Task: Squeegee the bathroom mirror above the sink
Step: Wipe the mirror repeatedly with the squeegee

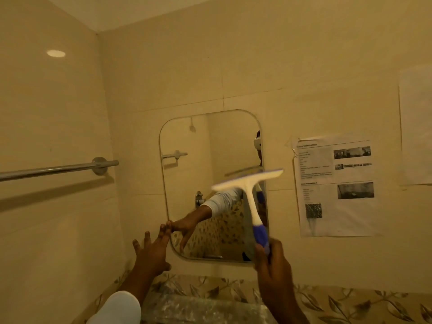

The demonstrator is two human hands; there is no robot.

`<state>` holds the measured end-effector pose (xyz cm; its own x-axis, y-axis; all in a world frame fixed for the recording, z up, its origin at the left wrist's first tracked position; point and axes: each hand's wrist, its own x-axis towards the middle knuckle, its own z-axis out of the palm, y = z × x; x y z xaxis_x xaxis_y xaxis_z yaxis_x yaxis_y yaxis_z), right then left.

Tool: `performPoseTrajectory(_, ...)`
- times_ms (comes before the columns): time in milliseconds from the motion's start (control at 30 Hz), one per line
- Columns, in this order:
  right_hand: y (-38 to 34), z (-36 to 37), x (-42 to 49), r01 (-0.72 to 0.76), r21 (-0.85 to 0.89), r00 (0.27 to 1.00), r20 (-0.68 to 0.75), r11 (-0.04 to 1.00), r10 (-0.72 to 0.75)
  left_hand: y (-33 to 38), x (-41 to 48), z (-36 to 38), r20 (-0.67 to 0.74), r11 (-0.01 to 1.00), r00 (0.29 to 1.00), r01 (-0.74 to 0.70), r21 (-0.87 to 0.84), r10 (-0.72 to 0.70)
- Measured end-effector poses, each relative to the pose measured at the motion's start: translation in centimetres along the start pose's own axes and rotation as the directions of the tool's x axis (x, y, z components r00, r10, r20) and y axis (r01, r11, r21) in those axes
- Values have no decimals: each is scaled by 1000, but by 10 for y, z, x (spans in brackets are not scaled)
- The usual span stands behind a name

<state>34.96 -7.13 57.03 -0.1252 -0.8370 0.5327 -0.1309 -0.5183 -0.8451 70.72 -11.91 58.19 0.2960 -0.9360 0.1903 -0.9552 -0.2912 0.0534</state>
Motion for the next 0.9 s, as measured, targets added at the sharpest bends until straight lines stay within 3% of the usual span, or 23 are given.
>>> performPoseTrajectory(33, -20, 15, 15, 26, 97, 997, 67, 995, -33, 0, -1, -1, 2, 1000, 1000, 1, 2, -1)
performPoseTrajectory(200, -89, 70, 80, 66, 397, 988, 103, 916, -115, 0, -3, -8, 42, 999, 999, 10, 30, -11)
performPoseTrajectory(367, -127, 99, 125, 38, 474, 978, 165, 880, -131, -2, -5, -9, 18, 999, 1000, -9, 47, 8)
performPoseTrajectory(667, -143, 123, 162, 163, 396, 981, 29, 904, -189, -5, -2, -3, -13, 1000, 1000, 1, 23, -1)
performPoseTrajectory(900, -112, 127, 151, 165, 252, 981, 57, 953, -185, -5, -3, -4, -19, 999, 1000, -6, 35, 6)
